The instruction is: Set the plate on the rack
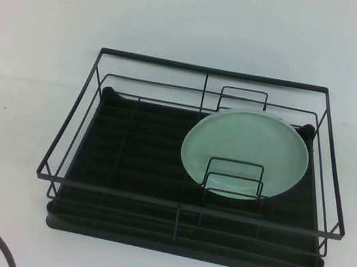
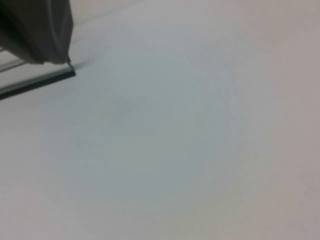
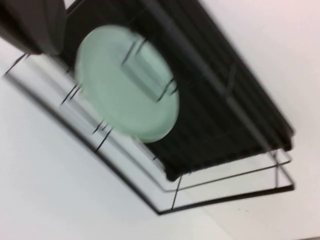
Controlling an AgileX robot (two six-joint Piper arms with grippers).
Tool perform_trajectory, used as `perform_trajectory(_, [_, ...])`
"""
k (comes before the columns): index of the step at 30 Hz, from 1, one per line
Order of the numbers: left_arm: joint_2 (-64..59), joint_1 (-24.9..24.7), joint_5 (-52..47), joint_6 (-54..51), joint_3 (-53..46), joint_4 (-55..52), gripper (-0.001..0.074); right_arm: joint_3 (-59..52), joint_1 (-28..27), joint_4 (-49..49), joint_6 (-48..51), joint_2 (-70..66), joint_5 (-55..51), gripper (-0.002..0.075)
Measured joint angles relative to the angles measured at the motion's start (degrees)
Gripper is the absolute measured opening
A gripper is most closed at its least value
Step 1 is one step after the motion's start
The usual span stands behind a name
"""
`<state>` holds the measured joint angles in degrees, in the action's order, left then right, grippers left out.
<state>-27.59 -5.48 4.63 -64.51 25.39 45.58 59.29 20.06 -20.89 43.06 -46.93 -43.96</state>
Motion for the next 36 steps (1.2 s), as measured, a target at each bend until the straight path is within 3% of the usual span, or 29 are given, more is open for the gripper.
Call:
perform_trajectory(9, [0.0, 0.0, -11.8, -0.2, 0.0, 0.0, 0.0001, -34.1, 0.0, -2.3, -1.9, 24.1, 12.9, 0.0019])
perform_trajectory(14, [0.0, 0.0, -16.5, -0.2, 0.0, 0.0, 0.0001, -44.9, 0.0, -2.6, -2.0, 35.5, 18.3, 0.0018])
perform_trajectory(26, [4.1, 1.0, -17.9, 0.0, 0.0, 2.0, 0.0001, -46.8, 0.0, -6.8, -2.0, 41.9, 23.3, 0.0018])
perform_trajectory(32, [10.9, 1.8, -18.5, 0.0, 0.0, 30.5, 0.0001, -46.8, 0.0, -10.1, -2.0, 41.9, 23.4, 0.0018])
perform_trajectory(36, [14.9, 4.5, -18.8, 0.0, 0.0, 38.3, 0.0001, -46.9, 0.0, -10.7, -2.0, 41.9, 23.5, 0.0018])
